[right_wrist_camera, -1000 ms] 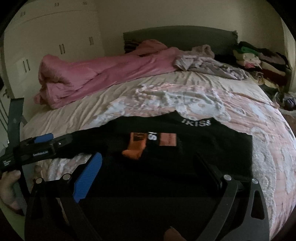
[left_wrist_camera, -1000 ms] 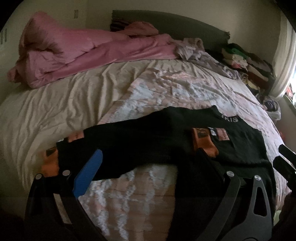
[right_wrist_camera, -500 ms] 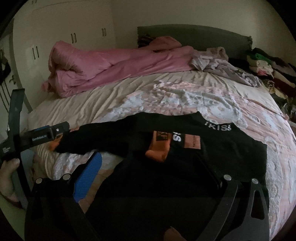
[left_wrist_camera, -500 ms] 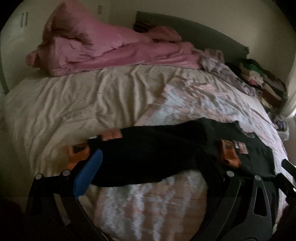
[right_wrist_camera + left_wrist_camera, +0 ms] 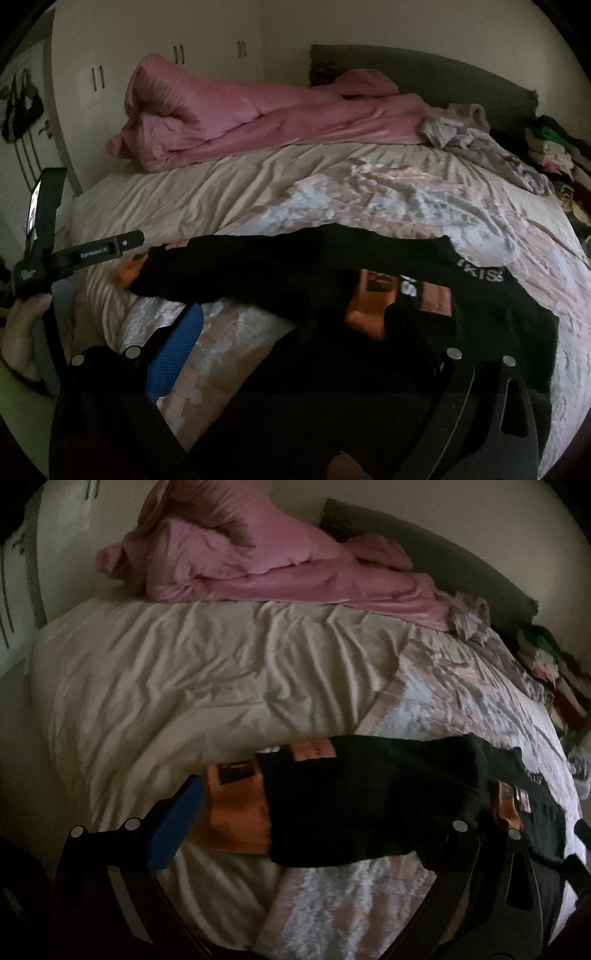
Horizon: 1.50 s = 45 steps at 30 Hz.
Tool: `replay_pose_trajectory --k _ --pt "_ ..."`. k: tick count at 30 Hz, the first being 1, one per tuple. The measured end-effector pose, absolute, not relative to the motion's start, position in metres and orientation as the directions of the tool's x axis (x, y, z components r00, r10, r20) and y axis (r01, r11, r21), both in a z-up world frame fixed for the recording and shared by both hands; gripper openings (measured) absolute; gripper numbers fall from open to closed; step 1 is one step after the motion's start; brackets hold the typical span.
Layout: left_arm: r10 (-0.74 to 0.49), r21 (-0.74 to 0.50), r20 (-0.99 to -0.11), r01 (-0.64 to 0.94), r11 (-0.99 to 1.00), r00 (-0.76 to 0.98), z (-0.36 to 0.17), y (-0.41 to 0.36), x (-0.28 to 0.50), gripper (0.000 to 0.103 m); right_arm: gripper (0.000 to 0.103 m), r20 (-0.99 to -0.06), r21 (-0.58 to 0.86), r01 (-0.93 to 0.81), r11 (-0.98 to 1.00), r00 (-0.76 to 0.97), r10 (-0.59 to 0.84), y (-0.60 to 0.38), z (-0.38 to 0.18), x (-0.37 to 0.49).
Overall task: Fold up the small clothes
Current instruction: 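Close the left gripper on the sleeve cuff and lift it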
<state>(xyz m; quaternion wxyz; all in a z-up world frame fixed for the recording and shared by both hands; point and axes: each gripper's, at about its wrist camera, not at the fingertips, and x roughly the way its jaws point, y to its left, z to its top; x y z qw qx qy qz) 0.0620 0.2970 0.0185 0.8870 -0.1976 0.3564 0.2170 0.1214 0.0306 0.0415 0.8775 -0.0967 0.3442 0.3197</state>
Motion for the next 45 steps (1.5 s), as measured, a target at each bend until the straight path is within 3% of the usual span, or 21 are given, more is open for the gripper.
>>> replay_pose_trajectory --k 9,10,12,17,26,32,39,45 --pt "0.239 -0.282 -0.731 -0.602 0.747 0.639 0.001 0.336 0.047 0.092 0.098 -0.687 0.035 -0.671 0.74 0.522 0.506 0.061 0.03 0.126" --pt "0.239 -0.288 -0.732 -0.608 0.74 0.638 -0.002 0.338 0.046 0.09 0.098 -0.69 0.036 -0.675 0.737 0.517 0.506 0.063 0.028 0.126" --pt "0.227 -0.305 -0.738 -0.614 0.728 0.635 -0.008 0.342 0.047 0.073 0.098 -0.693 0.038 -0.678 0.734 0.511 0.508 0.066 0.026 0.125" --pt "0.151 -0.337 -0.763 -0.587 0.736 0.628 -0.026 0.338 0.058 0.058 0.098 -0.705 0.054 -0.679 0.732 0.493 0.51 0.067 0.016 0.125" --pt "0.166 -0.304 -0.777 -0.593 0.746 0.608 -0.039 0.328 0.068 0.064 0.098 -0.719 0.084 -0.656 0.75 0.481 0.501 0.058 0.002 0.13" --pt "0.199 -0.273 -0.76 -0.582 0.766 0.619 -0.037 0.323 0.073 0.05 0.098 -0.726 0.109 -0.624 0.774 0.482 0.491 0.045 -0.005 0.135" --pt "0.157 -0.3 -0.745 -0.536 0.789 0.648 -0.038 0.32 0.078 0.02 0.098 -0.727 0.139 -0.584 0.8 0.488 0.483 0.027 -0.008 0.138" --pt "0.133 -0.342 -0.686 -0.478 0.809 0.716 -0.015 0.306 0.07 0.017 0.098 -0.716 0.164 -0.555 0.815 0.502 0.486 0.006 -0.003 0.137"
